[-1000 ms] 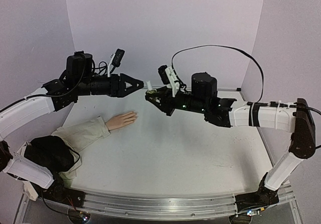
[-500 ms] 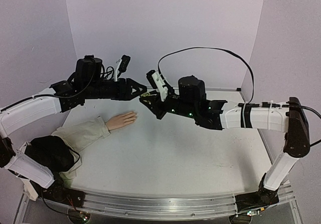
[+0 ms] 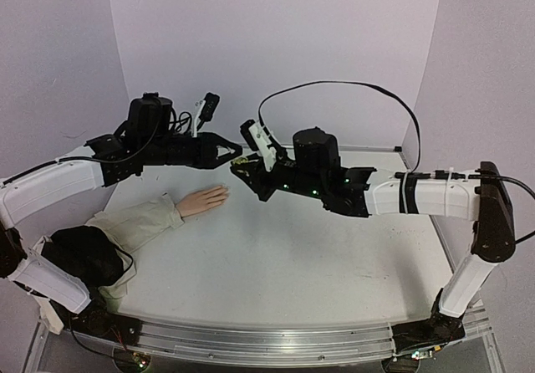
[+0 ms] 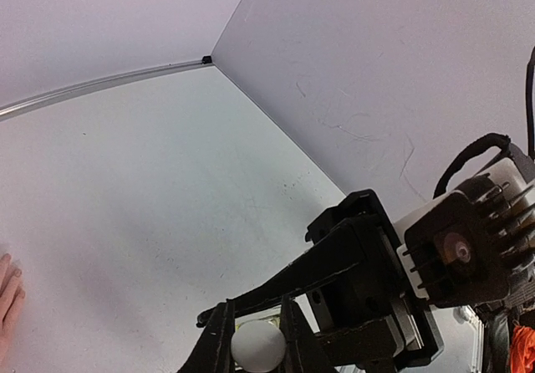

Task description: Paint the nails

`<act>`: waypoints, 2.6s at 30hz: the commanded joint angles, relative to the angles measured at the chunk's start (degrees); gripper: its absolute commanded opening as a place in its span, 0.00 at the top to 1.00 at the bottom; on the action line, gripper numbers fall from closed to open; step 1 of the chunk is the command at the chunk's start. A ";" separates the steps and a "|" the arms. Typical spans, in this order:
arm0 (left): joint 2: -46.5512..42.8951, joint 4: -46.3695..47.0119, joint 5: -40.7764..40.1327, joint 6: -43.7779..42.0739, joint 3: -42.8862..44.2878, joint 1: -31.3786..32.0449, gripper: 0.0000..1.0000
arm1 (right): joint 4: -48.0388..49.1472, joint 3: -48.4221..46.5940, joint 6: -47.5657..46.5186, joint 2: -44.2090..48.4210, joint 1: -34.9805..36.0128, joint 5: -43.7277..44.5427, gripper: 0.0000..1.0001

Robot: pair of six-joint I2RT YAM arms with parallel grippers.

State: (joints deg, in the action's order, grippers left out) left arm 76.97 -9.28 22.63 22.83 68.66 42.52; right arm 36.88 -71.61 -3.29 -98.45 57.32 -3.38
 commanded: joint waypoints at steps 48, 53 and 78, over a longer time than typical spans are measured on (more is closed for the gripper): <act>-0.76 0.53 2.26 6.78 4.43 -0.42 0.26 | 1.41 0.61 -1.36 5.26 -1.68 1.52 1.00; 0.55 0.71 1.05 6.52 5.06 -0.13 0.36 | 0.18 -1.07 -2.66 3.58 -0.48 3.16 1.00; 2.88 0.76 45.12 -14.86 5.20 1.16 0.93 | 2.76 -2.28 8.63 6.34 -5.33 -38.05 1.00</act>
State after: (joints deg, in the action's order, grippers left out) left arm 79.29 -11.00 34.09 16.95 70.85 41.41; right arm 30.76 -71.50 -1.69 -95.61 54.65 -14.02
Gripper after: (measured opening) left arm 0.154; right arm 0.220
